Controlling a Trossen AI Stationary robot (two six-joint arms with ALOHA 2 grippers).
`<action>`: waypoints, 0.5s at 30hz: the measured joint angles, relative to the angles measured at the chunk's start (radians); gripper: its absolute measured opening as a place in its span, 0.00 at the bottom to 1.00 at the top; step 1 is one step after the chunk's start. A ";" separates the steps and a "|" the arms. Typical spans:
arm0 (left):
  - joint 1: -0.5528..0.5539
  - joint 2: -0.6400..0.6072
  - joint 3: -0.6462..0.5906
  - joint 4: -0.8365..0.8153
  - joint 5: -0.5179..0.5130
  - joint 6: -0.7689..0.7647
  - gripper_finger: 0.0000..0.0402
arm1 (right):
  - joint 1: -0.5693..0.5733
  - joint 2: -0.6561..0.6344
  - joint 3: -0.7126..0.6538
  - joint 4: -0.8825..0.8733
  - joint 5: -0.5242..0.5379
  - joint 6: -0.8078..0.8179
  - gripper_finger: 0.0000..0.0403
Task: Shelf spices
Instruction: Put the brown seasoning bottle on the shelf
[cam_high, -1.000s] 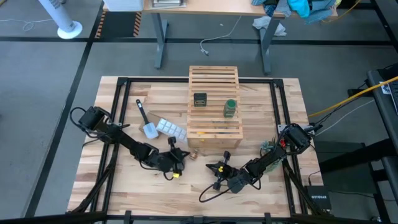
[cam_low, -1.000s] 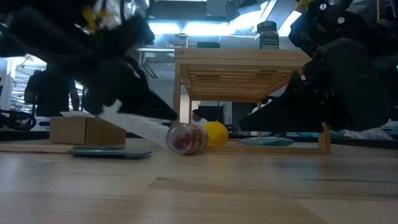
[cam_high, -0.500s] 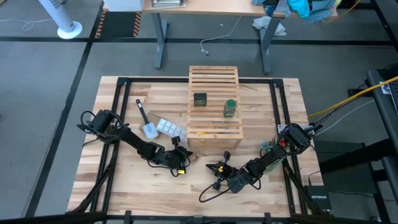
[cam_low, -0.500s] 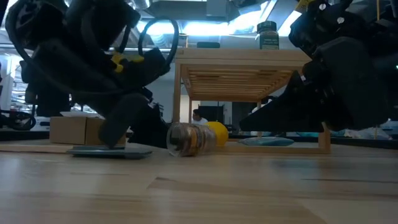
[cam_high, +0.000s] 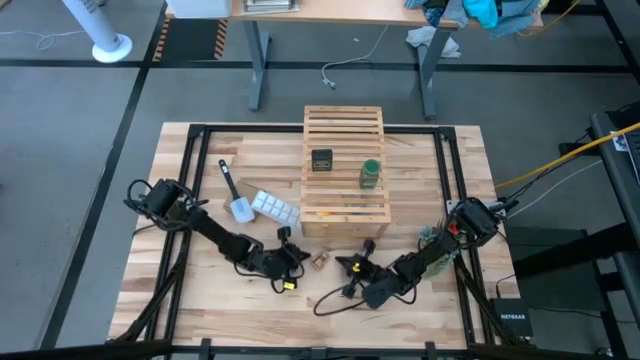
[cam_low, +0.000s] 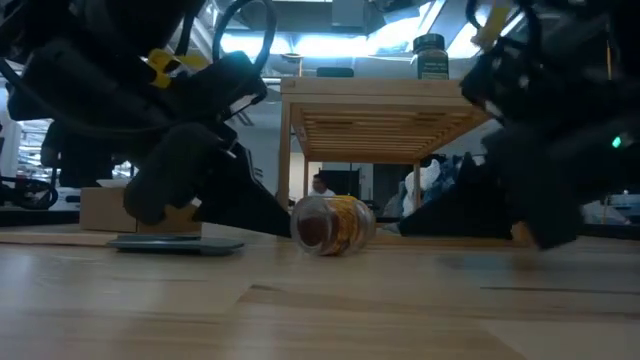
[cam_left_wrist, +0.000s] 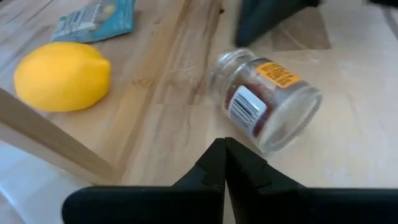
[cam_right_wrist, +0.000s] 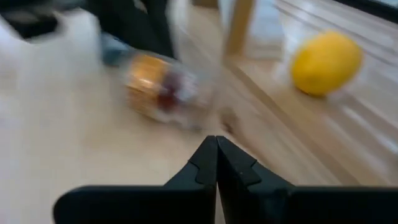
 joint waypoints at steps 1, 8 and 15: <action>-0.005 0.000 0.000 0.000 0.000 0.000 0.00 | -0.006 0.000 -0.001 -0.027 0.007 0.023 0.02; -0.026 0.000 0.002 0.000 0.000 0.000 0.00 | -0.054 0.000 0.000 -0.038 0.026 0.039 0.02; -0.026 -0.002 0.040 0.001 -0.001 0.059 0.00 | -0.112 0.000 0.000 0.026 -0.037 -0.018 0.02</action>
